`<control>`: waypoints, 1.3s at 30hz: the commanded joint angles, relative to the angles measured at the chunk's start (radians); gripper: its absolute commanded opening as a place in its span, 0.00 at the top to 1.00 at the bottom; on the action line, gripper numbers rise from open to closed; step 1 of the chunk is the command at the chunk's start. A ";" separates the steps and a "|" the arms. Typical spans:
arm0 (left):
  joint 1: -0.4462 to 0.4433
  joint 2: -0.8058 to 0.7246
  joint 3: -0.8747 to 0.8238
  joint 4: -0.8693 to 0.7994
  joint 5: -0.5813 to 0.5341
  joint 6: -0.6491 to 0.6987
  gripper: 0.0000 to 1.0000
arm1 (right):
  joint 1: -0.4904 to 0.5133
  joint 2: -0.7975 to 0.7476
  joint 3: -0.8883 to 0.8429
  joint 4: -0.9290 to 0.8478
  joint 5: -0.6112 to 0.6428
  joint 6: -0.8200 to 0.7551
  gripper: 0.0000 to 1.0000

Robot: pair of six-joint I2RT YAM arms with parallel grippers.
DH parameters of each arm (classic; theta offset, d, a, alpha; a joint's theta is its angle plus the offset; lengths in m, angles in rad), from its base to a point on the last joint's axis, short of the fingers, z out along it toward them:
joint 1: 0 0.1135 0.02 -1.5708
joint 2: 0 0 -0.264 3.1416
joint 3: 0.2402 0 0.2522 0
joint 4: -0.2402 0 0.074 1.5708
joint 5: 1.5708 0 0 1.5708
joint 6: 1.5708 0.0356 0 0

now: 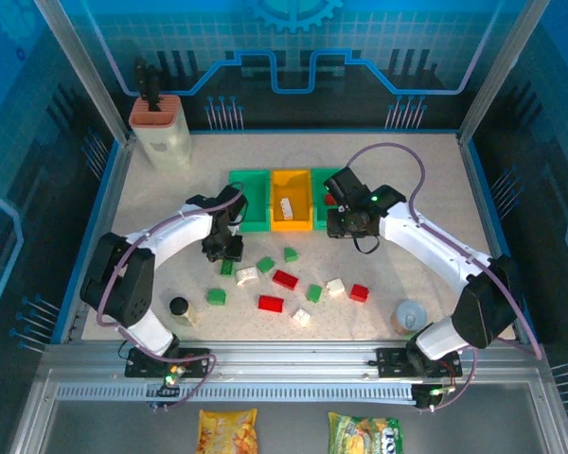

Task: Sort the legos into containers by color
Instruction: Pick up the lego from the bottom-left of the table, then place the lego in the container.

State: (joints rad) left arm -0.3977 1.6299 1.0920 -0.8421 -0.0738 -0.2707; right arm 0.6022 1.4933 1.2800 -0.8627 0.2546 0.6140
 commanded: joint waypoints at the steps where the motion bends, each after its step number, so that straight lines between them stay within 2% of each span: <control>1: -0.005 -0.039 0.082 -0.036 0.026 -0.027 0.73 | 0.008 -0.030 -0.013 0.012 0.018 0.018 0.63; 15: 0.001 0.086 0.324 -0.002 0.029 -0.019 0.74 | 0.005 -0.037 -0.059 0.112 0.039 0.018 0.62; 23: 0.070 0.212 0.488 0.026 0.020 0.001 0.75 | -0.007 -0.022 -0.033 0.127 0.049 -0.002 0.62; 29: 0.090 0.331 0.608 0.026 0.021 0.010 0.75 | -0.016 -0.007 -0.024 0.141 0.047 -0.008 0.63; 39: 0.088 0.528 0.769 -0.007 -0.093 0.043 0.77 | -0.024 0.005 -0.020 0.155 0.043 -0.012 0.63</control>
State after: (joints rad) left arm -0.3058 2.1159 1.8183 -0.8158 -0.1104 -0.2554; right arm 0.5922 1.4837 1.2388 -0.7250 0.2844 0.6090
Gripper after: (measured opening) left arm 0.314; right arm 0.376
